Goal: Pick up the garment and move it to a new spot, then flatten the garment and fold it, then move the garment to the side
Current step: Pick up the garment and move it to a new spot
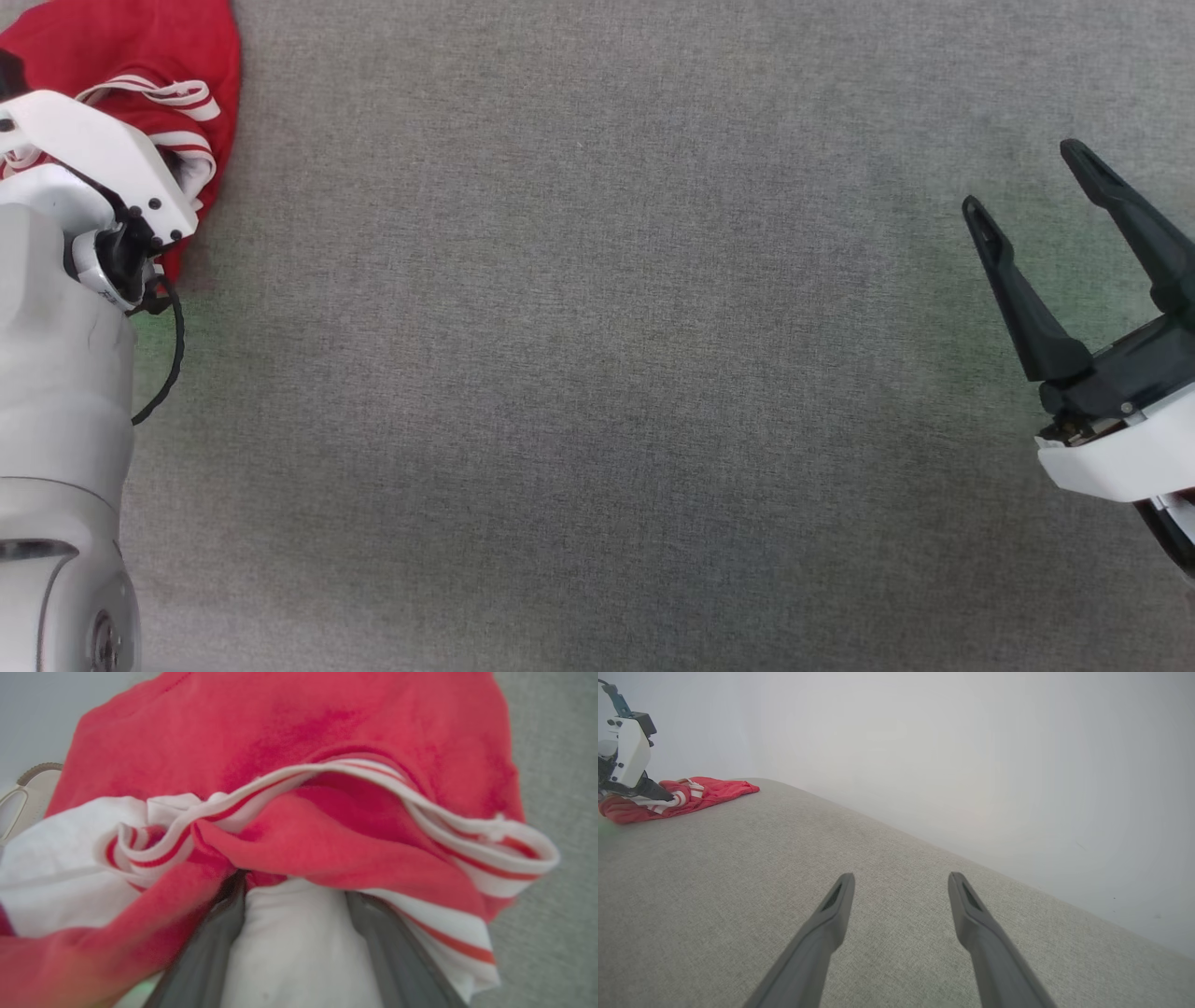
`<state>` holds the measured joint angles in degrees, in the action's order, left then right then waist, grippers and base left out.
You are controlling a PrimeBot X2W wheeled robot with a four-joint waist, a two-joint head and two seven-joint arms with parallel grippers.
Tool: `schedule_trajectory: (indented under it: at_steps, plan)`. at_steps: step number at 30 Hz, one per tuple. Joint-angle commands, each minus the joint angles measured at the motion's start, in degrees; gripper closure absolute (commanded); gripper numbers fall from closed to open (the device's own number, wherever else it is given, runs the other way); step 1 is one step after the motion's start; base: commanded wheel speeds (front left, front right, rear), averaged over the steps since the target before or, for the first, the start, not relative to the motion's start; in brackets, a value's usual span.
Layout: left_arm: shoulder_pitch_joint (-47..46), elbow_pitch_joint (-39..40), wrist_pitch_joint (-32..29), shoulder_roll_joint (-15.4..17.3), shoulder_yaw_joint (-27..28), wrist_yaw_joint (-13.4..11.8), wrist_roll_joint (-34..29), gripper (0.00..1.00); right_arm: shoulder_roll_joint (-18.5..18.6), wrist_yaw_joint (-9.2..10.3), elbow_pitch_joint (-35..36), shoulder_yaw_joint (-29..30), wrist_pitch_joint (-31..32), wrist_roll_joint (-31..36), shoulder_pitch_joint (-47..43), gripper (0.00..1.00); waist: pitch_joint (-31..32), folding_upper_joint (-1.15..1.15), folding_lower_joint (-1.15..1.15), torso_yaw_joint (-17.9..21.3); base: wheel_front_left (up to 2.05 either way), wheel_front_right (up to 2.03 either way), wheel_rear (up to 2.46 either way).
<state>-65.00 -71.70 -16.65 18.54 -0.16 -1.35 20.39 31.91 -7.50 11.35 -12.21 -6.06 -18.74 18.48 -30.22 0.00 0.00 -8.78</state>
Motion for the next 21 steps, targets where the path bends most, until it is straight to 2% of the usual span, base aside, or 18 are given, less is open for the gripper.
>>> schedule_trajectory:
  at_steps: [1, 2, 6, 11, 21]
  plan:
    - [4.50, -3.51, -2.86, -2.78, -1.09, 0.74, -0.21, 0.88, 0.02, 0.02, 0.53, 0.15, 0.21, -0.23, 0.69, 0.00, -0.13, 0.00, 0.00, -0.08, 0.00, 0.00, 0.00]
    - [4.08, -3.38, -2.29, -2.61, -1.09, 0.93, -0.13, 1.00, 0.06, 0.02, 0.58, 0.36, 0.22, -0.21, 0.81, 0.00, -0.18, 0.00, 0.00, -0.21, 0.00, 0.00, 0.00]
    - [0.98, -0.62, 3.96, -0.50, -1.76, 0.77, -1.06, 1.00, 0.03, 0.02, 0.40, 1.45, -0.44, -0.41, 0.51, 0.00, 0.12, 0.00, 0.00, -1.02, 0.00, 0.00, 0.00]
    - [-2.15, 2.15, 10.98, 1.44, -2.72, 2.88, -1.95, 1.00, -1.42, 0.02, -0.89, 3.03, -1.46, -0.28, -0.99, 0.00, 2.42, 0.00, 0.00, -2.20, 0.00, 0.00, 0.00]
    - [-5.58, 6.12, 16.29, 3.37, -6.29, 6.64, -3.80, 1.00, -5.20, 0.02, -4.34, 5.22, -3.47, -0.08, -2.61, 0.00, 9.05, 0.00, 0.00, -4.12, 0.00, 0.00, 0.00]
